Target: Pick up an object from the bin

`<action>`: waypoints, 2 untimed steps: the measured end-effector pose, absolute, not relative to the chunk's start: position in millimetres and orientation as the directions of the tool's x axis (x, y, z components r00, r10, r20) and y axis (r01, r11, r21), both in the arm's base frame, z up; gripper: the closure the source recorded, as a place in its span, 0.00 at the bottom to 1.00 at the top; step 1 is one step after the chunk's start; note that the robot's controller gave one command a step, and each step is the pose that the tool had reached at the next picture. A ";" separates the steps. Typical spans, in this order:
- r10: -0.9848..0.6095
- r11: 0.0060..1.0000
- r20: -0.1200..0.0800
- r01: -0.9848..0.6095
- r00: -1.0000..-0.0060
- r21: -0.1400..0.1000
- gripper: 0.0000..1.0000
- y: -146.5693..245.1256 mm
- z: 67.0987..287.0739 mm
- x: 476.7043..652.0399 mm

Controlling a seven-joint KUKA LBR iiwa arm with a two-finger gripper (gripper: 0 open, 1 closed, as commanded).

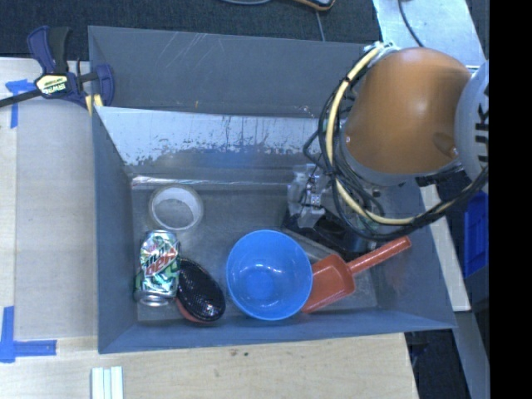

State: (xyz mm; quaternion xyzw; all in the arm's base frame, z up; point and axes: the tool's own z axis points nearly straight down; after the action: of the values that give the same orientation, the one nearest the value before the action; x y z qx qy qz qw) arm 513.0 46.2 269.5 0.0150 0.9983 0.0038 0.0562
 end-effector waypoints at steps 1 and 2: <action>0.030 1.000 -0.111 0.029 -0.993 0.009 1.00 46.2 269.3 512.8; -0.381 0.924 -0.105 -0.380 -0.918 -0.036 1.00 68.2 216.4 506.4</action>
Offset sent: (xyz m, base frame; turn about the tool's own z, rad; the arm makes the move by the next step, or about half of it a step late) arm -0.0068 0.0214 -0.0524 -0.4239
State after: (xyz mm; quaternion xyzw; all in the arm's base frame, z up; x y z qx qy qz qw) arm 506.4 68.2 216.4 -0.1943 0.9794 -0.0076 0.0552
